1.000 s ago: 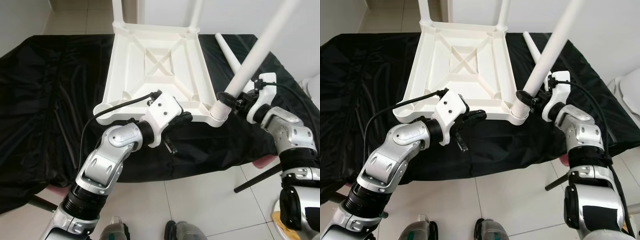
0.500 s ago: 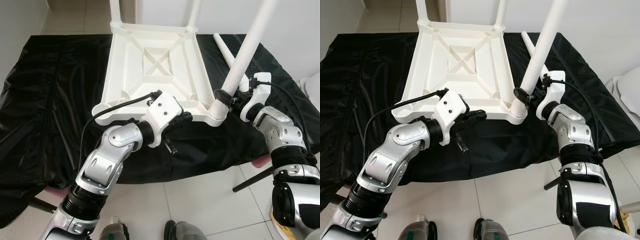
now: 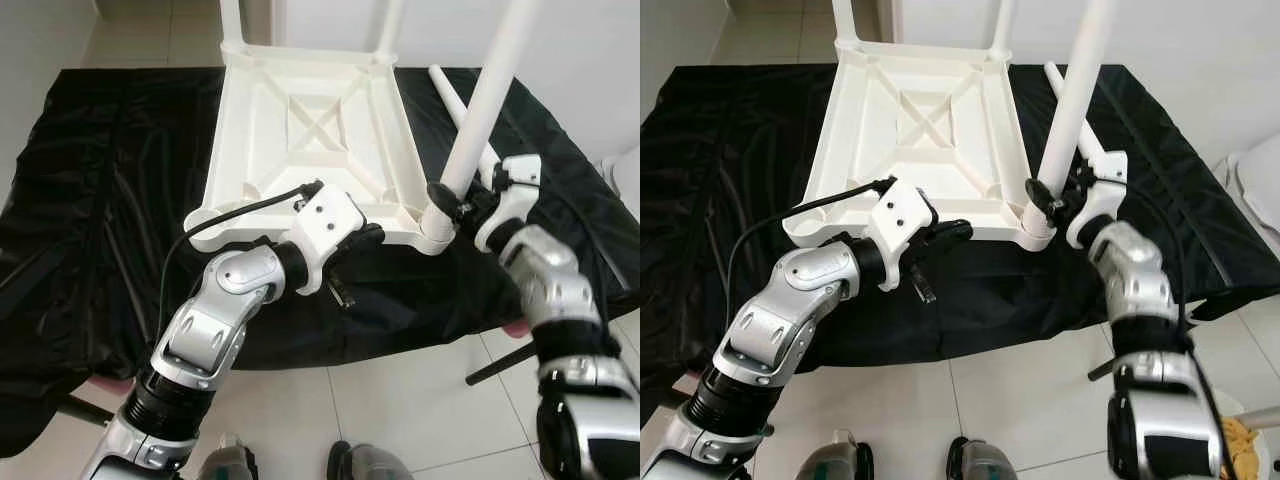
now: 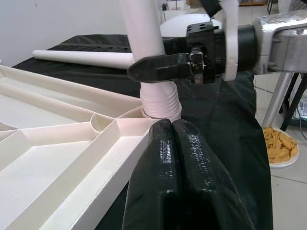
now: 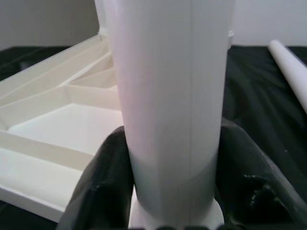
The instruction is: Building children table
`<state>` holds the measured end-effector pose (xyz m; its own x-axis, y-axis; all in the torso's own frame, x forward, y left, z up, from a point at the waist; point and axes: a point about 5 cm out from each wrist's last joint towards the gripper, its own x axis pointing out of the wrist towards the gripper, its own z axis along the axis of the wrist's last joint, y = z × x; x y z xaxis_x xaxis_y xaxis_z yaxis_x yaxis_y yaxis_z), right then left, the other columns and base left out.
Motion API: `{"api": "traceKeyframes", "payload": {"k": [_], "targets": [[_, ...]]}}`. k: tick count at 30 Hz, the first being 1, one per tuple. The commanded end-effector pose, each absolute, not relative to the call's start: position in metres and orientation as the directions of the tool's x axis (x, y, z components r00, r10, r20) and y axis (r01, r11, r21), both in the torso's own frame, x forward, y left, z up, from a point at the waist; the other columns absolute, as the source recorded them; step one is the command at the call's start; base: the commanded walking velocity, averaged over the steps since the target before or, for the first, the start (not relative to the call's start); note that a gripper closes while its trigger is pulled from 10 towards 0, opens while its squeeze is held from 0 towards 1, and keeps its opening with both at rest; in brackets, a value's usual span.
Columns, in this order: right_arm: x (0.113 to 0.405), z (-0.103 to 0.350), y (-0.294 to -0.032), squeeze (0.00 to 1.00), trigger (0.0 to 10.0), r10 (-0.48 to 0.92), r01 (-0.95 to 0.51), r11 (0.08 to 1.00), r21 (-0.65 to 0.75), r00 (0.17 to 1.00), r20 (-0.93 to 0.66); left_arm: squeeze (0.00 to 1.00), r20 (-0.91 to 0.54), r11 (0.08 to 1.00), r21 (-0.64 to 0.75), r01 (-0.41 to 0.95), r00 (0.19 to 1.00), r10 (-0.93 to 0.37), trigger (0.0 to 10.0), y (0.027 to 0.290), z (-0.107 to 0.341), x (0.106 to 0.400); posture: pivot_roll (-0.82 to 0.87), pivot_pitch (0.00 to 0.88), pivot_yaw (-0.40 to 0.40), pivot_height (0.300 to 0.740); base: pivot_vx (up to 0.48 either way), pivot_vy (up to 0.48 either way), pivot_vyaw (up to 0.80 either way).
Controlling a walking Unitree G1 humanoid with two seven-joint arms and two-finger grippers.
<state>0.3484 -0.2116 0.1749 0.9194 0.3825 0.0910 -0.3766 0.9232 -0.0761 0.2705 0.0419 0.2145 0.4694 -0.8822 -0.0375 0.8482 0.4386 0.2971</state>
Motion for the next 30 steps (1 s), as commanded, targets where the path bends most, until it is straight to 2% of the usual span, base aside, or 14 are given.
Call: {"api": "traceKeyframes", "payload": {"k": [1, 7, 15, 24, 30], "targets": [[0.338, 0.137, -0.209, 0.0, 10.0, 0.374, -0.375, 0.927, -0.02, 0.927, -0.022, 0.0, -0.025, 0.473, 0.3, 0.828, 0.503, -0.864, 10.0, 0.043, 0.216, 0.27, 0.08, 0.118, -0.03, 0.74, 0.0, 0.0, 0.0], [0.324, 0.123, -0.208, 0.0, 10.0, 0.326, -0.327, 0.944, 0.041, 0.945, 0.019, 0.0, -0.027, 0.47, 0.299, 0.83, 0.5, -0.866, 10.0, 0.044, 0.216, 0.27, 0.07, 0.121, -0.023, 0.74, 0.0, 0.0, 0.0], [0.322, 0.119, -0.21, 0.0, 10.0, 0.267, -0.267, 0.962, 0.062, 0.964, 0.019, 0.0, -0.031, 0.458, 0.3, 0.837, 0.488, -0.872, 10.0, 0.043, 0.216, 0.27, 0.07, 0.126, -0.013, 0.74, 0.0, 0.0, 0.0], [0.319, 0.119, -0.204, 0.0, 10.0, 0.193, -0.204, 0.965, 0.162, 0.978, 0.081, 0.0, -0.036, 0.456, 0.305, 0.836, 0.488, -0.872, 10.0, 0.044, 0.217, 0.271, 0.08, 0.128, -0.015, 0.74, 0.0, 0.0, 0.0], [0.317, 0.118, -0.199, 0.0, 10.0, 0.199, -0.209, 0.968, 0.141, 0.977, 0.08, 0.0, -0.037, 0.458, 0.303, 0.835, 0.491, -0.87, 10.0, 0.044, 0.217, 0.271, 0.08, 0.128, -0.015, 0.74, 0.0, 0.0, 0.0]]}}
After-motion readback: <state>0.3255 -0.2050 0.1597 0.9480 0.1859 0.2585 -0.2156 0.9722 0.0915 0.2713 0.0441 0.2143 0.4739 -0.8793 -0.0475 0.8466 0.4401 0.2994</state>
